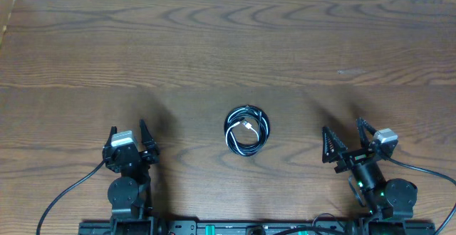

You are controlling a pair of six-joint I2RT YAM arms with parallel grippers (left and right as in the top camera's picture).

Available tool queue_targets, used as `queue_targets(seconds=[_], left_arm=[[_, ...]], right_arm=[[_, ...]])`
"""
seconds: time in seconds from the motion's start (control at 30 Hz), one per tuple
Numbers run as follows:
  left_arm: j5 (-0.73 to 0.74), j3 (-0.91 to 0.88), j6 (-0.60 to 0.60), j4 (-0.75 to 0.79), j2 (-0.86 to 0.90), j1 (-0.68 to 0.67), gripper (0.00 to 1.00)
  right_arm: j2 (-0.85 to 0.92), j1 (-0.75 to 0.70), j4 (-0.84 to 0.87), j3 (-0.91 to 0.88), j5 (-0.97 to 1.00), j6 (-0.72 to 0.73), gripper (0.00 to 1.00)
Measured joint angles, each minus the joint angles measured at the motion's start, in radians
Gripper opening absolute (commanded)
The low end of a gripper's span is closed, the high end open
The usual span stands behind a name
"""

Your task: Untangle cables

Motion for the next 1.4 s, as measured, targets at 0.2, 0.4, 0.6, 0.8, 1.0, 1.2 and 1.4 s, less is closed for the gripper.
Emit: queue_targets(seconds=[0.2, 0.4, 0.6, 0.8, 1.0, 1.2, 1.4], left_arm=[[0.000, 0.000, 0.000, 0.000, 0.000, 0.000, 0.66], [0.000, 0.000, 0.000, 0.000, 0.000, 0.000, 0.66], [0.000, 0.000, 0.000, 0.001, 0.000, 0.000, 0.66], [0.000, 0.000, 0.000, 0.001, 0.000, 0.000, 0.66], [0.003, 0.000, 0.000, 0.001, 0.000, 0.000, 0.66], [0.105, 0.003, -0.015, -0.004, 0.001, 0.000, 0.66], [0.174, 0.038, -0.096, -0.041, 0.089, 0.000, 0.66]], right_arm=[[0.000, 0.000, 0.000, 0.000, 0.000, 0.000, 0.99], [0.000, 0.000, 0.000, 0.000, 0.000, 0.000, 0.99], [0.000, 0.000, 0.000, 0.000, 0.000, 0.000, 0.99], [0.000, 0.000, 0.000, 0.000, 0.000, 0.000, 0.99], [0.000, 0.000, 0.000, 0.000, 0.005, -0.001, 0.99], [0.000, 0.000, 0.084, 0.000, 0.086, -0.004, 0.99], [0.012, 0.000, 0.143, 0.001, 0.093, -0.004, 0.99]])
